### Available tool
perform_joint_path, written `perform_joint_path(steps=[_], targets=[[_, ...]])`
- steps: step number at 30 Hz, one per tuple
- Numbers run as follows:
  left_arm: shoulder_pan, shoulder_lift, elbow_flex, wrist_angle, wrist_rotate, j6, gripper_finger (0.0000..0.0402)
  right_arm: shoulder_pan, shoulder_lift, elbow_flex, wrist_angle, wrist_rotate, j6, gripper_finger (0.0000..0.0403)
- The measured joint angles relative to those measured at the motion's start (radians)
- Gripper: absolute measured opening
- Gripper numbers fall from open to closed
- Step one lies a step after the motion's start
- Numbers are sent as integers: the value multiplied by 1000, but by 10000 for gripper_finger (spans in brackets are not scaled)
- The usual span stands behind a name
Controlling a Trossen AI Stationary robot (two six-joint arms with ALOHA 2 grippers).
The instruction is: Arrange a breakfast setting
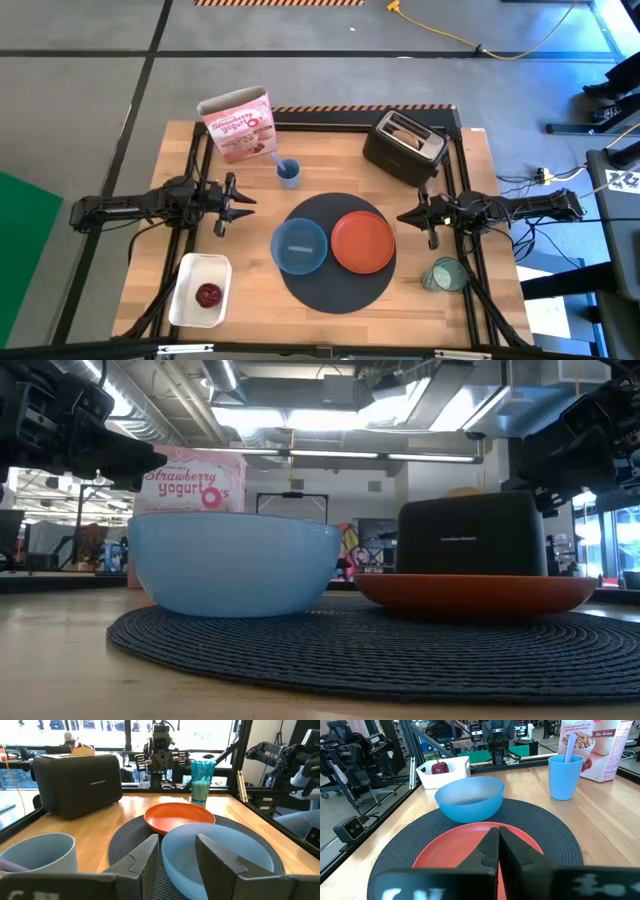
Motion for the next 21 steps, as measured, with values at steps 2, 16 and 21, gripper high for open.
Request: perform_joint_path(steps=[2, 16, 21], targets=[[0, 0, 0, 0, 0, 0, 125, 0, 0, 0, 0, 0, 0, 0], [0, 0, 0, 0, 0, 7, 125, 0, 0, 0, 1, 1, 0, 0], [0, 0, 0, 5, -72, 206, 125, 0, 0, -1, 11, 3, -1, 0]])
